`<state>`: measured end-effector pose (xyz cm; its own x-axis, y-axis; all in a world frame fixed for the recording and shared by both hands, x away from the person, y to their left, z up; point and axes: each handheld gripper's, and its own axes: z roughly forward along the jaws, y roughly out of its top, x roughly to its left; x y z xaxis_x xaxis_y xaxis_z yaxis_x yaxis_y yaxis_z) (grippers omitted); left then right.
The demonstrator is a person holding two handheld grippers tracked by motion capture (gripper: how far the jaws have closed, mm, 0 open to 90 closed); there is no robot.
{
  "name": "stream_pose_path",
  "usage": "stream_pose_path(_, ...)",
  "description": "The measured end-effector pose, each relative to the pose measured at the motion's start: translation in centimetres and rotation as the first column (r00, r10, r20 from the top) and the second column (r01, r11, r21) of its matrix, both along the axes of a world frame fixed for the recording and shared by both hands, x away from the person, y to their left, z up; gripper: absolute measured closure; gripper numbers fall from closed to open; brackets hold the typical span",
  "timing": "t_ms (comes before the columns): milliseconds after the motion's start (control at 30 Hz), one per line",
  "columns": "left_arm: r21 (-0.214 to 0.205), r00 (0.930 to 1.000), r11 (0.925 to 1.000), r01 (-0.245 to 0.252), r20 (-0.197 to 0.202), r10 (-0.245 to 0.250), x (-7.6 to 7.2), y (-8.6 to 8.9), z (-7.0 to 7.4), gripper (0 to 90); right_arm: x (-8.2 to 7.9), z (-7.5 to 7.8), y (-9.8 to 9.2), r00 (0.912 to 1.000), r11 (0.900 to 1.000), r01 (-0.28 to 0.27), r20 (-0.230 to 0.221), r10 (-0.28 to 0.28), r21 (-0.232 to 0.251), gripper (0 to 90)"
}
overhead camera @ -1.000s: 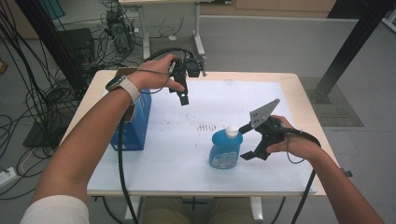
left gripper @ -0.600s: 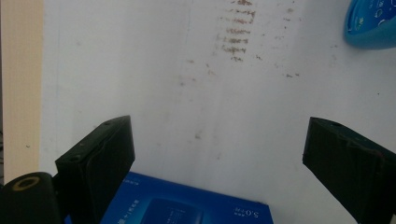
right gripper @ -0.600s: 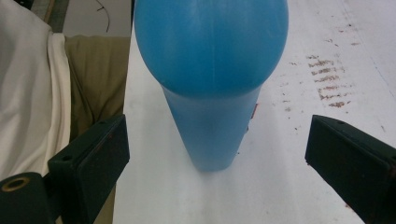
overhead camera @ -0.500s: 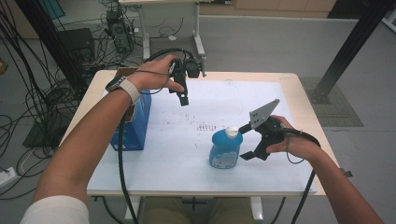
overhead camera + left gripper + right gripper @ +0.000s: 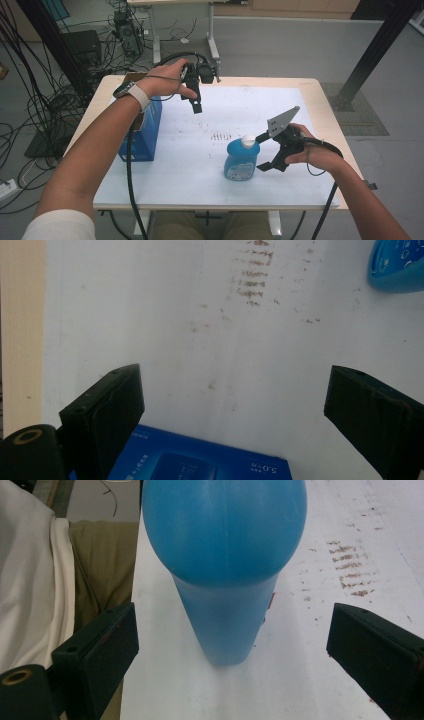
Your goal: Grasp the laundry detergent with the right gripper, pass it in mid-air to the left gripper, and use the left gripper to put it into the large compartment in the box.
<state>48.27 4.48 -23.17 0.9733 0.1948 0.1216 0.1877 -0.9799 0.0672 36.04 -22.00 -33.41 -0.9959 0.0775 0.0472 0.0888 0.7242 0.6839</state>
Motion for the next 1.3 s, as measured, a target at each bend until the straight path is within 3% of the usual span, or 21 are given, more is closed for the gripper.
stream_pose_path(1300,-0.003,1.0000,1.0000,0.002,-0.001,-0.002,0.01,0.13,-0.05,9.5,0.07,-0.26,0.29,1.0000,0.9998,0.002,0.003,-0.002,0.018,6.1)
